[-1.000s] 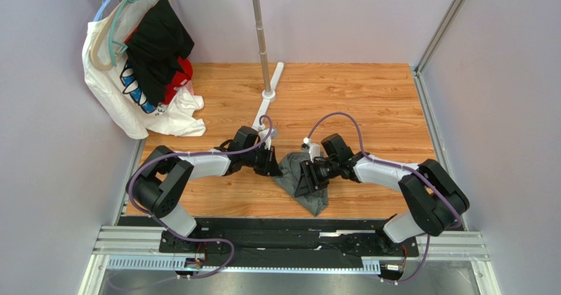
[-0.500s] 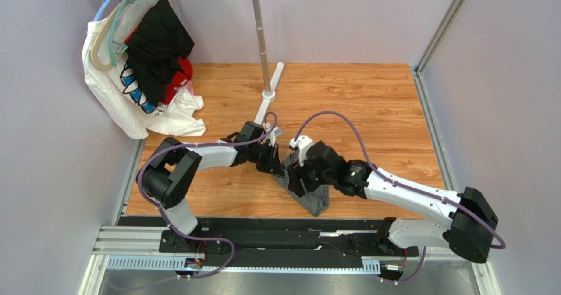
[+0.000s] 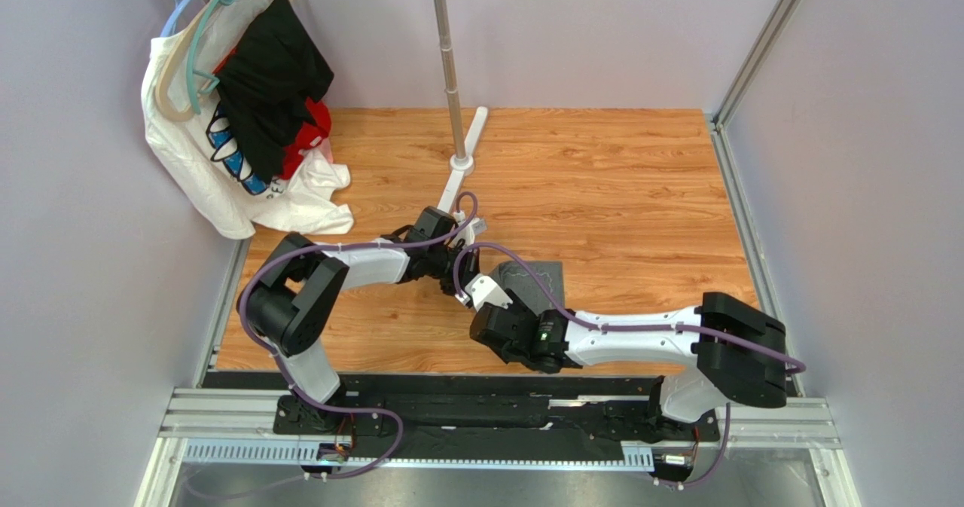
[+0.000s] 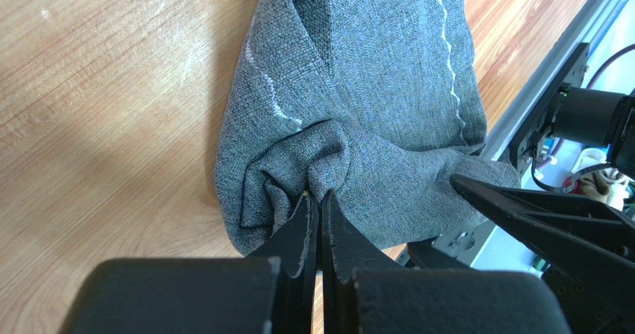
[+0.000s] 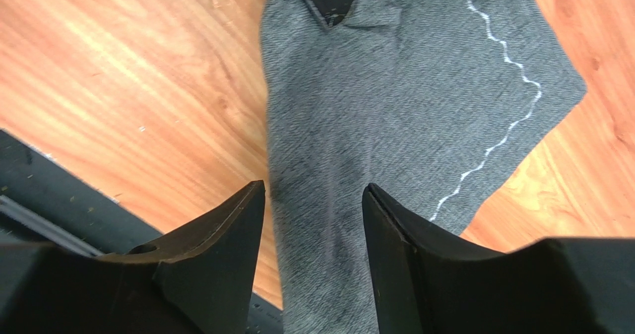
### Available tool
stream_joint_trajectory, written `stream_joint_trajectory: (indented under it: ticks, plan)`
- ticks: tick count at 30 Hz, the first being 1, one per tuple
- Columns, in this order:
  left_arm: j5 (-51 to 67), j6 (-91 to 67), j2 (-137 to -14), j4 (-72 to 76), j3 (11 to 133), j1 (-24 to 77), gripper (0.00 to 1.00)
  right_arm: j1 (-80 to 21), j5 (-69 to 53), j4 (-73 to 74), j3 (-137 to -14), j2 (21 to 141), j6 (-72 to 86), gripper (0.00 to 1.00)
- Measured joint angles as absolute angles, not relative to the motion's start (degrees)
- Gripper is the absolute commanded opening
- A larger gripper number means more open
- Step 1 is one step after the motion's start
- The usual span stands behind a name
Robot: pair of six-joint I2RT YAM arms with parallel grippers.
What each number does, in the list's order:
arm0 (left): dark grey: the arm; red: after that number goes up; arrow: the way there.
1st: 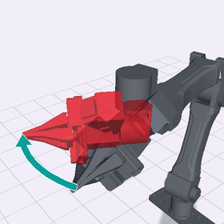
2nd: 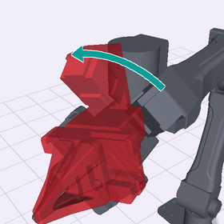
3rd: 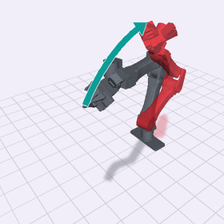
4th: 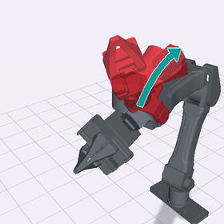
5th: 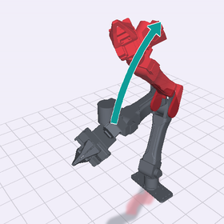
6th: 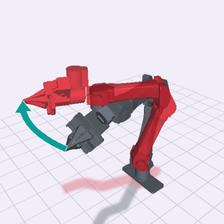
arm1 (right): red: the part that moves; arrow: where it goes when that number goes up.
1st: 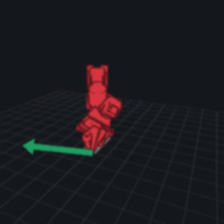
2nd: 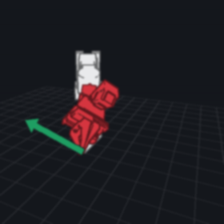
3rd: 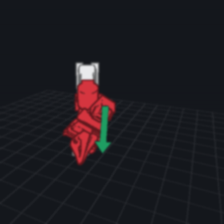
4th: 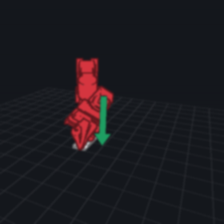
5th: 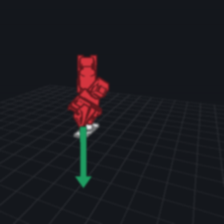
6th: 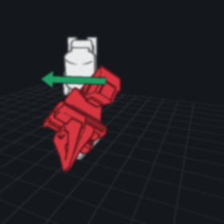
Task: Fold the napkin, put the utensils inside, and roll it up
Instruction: Roll the napkin with the utensil
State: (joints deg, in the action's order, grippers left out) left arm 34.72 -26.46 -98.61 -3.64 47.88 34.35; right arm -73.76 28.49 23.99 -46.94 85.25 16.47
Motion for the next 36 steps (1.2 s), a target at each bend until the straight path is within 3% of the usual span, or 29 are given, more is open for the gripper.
stream_joint_trajectory:
  ticks: [9,10,12,13,15,16,17,28,36]
  plan:
    - [35.0,-26.0,-98.8,-4.2,48.2,34.3,0.0,-73.4,27.0,21.3,-46.6,89.0,16.5,0.29]
    - [35.0,-26.0,-98.8,-4.3,48.2,34.3,0.03,-73.2,26.3,20.9,-46.4,89.1,16.6,0.22]
    - [35.1,-25.7,-98.7,-4.3,48.2,34.3,0.18,-71.9,24.2,20.0,-45.9,89.1,16.8,0.09]
    - [35.1,-25.5,-98.7,-4.2,48.2,34.3,0.36,-71.1,23.2,19.7,-45.7,88.9,16.8,0.02]
    - [34.6,-24.9,-98.2,-4.3,48.0,34.3,0.51,-68.9,19.4,18.6,-44.8,87.5,17.1,0.0]
    - [34.2,-25.2,-97.4,-4.4,47.6,34.3,0.65,-67.4,17.1,17.6,-43.8,86.4,17.3,0.0]
    - [33.8,-25.2,-96.4,-4.4,47.0,34.0,0.69,-65.9,14.7,16.8,-42.9,85.3,17.5,0.0]
    - [28.2,-25.6,-77.9,-2.5,36.7,31.4,0.75,-50.2,-13.3,10.2,-36.4,79.7,18.2,0.0]
    - [30.0,-24.9,-75.7,3.8,31.9,31.4,0.75,-44.9,-31.4,5.5,-35.5,82.8,19.4,0.0]
